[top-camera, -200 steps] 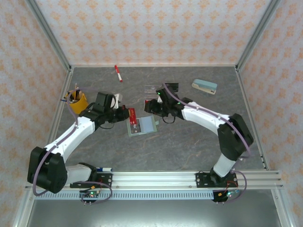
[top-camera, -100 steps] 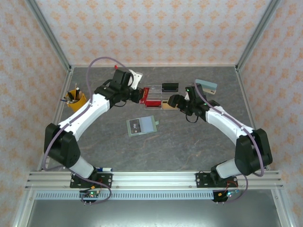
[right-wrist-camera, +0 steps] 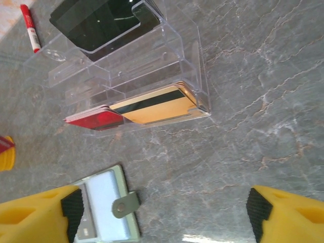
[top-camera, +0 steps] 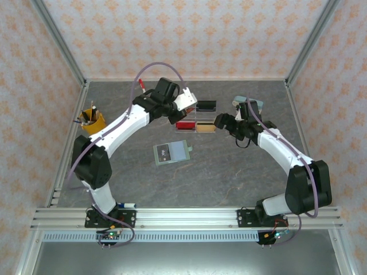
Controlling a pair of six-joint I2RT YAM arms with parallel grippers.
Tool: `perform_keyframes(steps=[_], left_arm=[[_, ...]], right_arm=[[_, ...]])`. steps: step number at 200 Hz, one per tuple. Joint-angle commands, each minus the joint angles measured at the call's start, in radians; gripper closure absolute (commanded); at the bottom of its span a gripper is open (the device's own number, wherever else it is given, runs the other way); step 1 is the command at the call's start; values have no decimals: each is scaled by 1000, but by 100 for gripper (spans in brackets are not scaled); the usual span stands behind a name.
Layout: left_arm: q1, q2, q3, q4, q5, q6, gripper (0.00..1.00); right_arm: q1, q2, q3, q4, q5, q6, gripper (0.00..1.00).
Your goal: Take the credit cards out of the card holder
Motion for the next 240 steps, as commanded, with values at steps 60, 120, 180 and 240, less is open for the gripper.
perform_keyframes(steps=[60, 120, 180, 240], left_arm=[[-44, 201, 185, -199, -157, 339, 100], [-46, 314, 282, -286, -176, 430, 100], [-49, 368, 347, -330, -169, 454, 100], [-57, 334, 333, -294, -209, 473, 100]], right_arm=[[-1, -18, -19, 1, 13, -13, 0], [-1, -22, -8, -29, 32, -13, 0], [0, -25, -5, -44, 37, -8, 0], [-1, -19, -4, -41, 30, -9, 0]])
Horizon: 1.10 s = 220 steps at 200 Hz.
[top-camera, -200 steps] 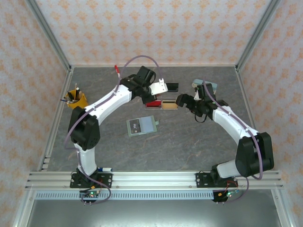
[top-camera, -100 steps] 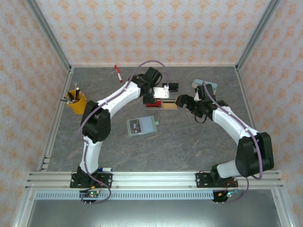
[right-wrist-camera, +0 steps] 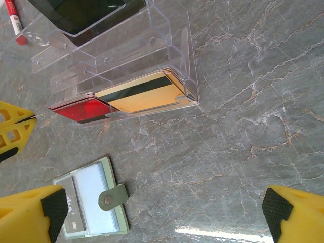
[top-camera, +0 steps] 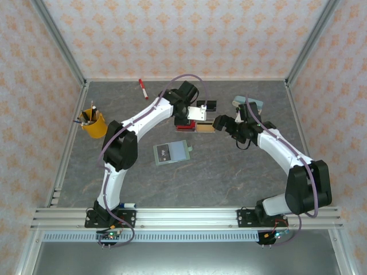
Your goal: Take the credit cards out of the card holder
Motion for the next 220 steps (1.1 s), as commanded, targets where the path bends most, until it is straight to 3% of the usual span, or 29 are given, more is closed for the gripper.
perform_keyframes(steps=[1, 106, 147, 220], left_arm=[[-11, -20, 8, -15, -44, 33, 100], [-17, -99, -16, -34, -29, 23, 100], [-21, -104, -9, -101, 40, 8, 100], [-23, -24, 27, -120, 36, -14, 100]], right_arm=[[-2, -18, 6, -12, 23, 4, 0], [-1, -18, -6, -3, 13, 14, 0], [-1, -26, -14, 0, 13, 16, 0], [-1, -37, -23, 5, 14, 19, 0]])
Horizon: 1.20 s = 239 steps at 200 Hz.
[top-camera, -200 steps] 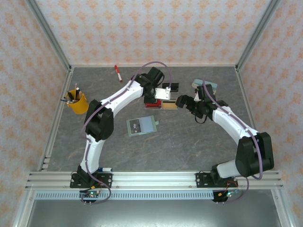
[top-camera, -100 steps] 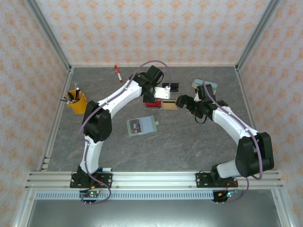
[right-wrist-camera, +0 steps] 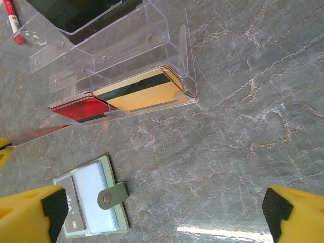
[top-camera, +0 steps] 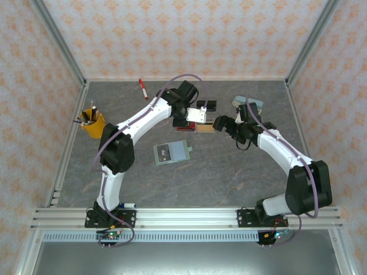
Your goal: Take the credit cards out of the card holder
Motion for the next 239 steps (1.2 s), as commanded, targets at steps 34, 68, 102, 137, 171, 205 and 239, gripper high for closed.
perform_keyframes(steps=[34, 68, 102, 137, 171, 205, 239], left_arm=[[-4, 77, 69, -7, -4, -33, 100], [-4, 116, 96, 1, -33, -33, 100], [-4, 143, 107, 13, -64, -34, 100], [-4, 165, 110, 37, -86, -40, 100], [-4, 178, 117, 48, -57, -54, 100], [-2, 184, 123, 61, -57, -63, 98], [-1, 162, 151, 46, -77, -95, 77]], right_arm=[[-1, -33, -15, -6, 19, 11, 0], [-1, -38, -12, -11, 21, 6, 0], [-1, -38, -10, -17, 21, 5, 0], [-1, -37, -12, -18, 18, 4, 0], [-1, -40, -12, -21, 18, 5, 0], [-2, -40, -10, -22, 17, 6, 0], [-1, -43, -6, -33, 24, 2, 0]])
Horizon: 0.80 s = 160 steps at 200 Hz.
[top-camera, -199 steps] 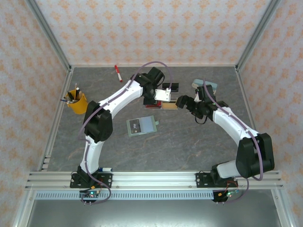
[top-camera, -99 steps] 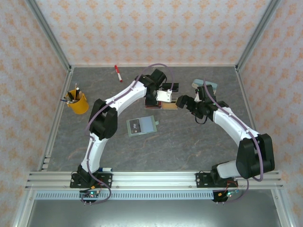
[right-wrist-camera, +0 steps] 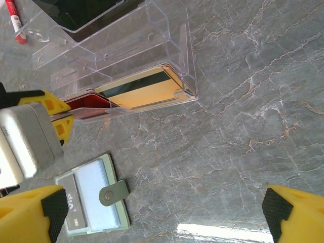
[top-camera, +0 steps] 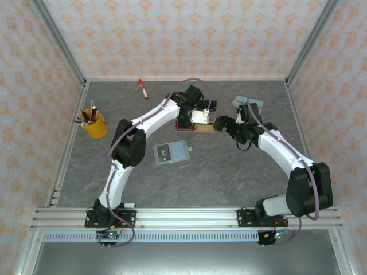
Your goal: Take the credit cards out of the card holder
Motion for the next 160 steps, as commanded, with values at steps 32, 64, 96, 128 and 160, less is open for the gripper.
perform_keyframes(steps=[32, 64, 96, 128, 160], left_arm=[[8, -94, 53, -11, 19, -54, 66], [31, -224, -66, 79, 29, -164, 60], [50, -392, -247, 199, -33, -409, 43], [58, -544, -455, 300, -141, -684, 39], [79, -695, -668, 362, -307, -965, 26]], right_arm=[[-1, -26, -7, -1, 8, -5, 1], [48, -5, 15, 4, 28, -39, 4], [189, 57, 69, 10, 102, -73, 6], [340, 169, 129, 71, 85, -67, 11], [490, 299, 239, 31, 161, -86, 14]])
